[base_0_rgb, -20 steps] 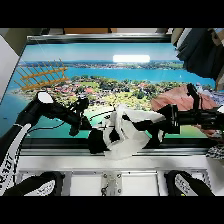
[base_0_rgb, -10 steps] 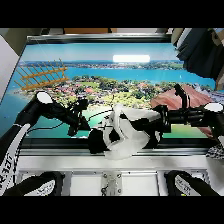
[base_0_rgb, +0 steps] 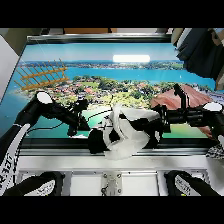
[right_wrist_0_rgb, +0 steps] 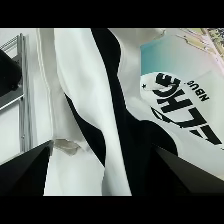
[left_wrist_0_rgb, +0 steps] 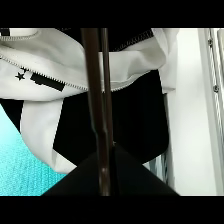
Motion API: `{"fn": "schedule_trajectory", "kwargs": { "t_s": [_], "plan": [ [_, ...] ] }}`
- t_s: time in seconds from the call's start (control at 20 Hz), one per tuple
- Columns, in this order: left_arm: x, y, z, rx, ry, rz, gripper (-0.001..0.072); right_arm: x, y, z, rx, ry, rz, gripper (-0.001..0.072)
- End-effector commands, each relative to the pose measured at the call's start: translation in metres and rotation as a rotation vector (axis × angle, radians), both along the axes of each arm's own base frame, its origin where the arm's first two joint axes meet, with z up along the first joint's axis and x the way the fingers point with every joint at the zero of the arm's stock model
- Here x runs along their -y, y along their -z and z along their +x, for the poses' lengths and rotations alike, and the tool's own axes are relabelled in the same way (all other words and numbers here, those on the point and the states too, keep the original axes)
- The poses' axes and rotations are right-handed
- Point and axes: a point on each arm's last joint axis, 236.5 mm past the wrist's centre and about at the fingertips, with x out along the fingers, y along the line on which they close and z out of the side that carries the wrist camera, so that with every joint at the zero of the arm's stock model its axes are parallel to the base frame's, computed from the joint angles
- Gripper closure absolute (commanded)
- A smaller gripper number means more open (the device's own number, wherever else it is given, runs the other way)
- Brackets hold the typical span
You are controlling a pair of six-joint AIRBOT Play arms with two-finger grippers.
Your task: Fold the clothes and pants, and hang the long-sleeved shirts on hangers.
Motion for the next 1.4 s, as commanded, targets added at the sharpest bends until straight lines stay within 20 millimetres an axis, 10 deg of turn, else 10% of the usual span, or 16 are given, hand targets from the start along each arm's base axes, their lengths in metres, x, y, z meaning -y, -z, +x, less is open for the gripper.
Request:
{"fn": "schedule_trajectory", "kwargs": {
  "t_s": [0.0,0.15,0.2,0.3,0.35,0.9,1.0,1.05,1.35],
  "plan": [
    [0.005,-0.004,0.001,-0.002,-0.007,-0.024,0.0691,0.000,0.000,0.000,-0.001,0.000,0.001,0.0055],
    [0.005,-0.004,0.001,-0.002,-0.007,-0.024,0.0691,0.000,0.001,0.000,-0.001,-0.002,-0.003,0.0060],
    [0.005,-0.004,0.001,-0.001,-0.007,-0.024,0.0691,0.000,0.001,-0.001,0.004,-0.005,-0.003,0.0169],
    [0.005,-0.004,0.001,-0.001,-0.007,-0.024,0.0691,-0.001,0.000,-0.003,0.039,-0.029,-0.002,0.0652],
    [0.005,-0.004,0.001,-0.001,-0.008,-0.025,0.0691,-0.001,0.000,-0.003,0.045,-0.029,-0.003,0.0694],
    [0.004,-0.002,0.005,-0.025,-0.062,-0.001,0.0689,0.000,0.001,-0.001,0.047,-0.023,-0.007,0.0696],
    [0.004,-0.001,0.011,-0.093,-0.171,0.028,0.0223,0.000,0.001,-0.001,0.069,-0.032,-0.009,0.0697],
    [0.003,0.001,0.019,-0.143,-0.273,0.051,0.0156,0.000,0.001,-0.001,0.092,-0.040,-0.011,0.0697],
    [-0.026,-0.011,0.062,-0.290,-0.646,0.071,0.0156,0.000,0.001,-0.001,0.106,-0.044,-0.012,0.0699]
  ]
}}
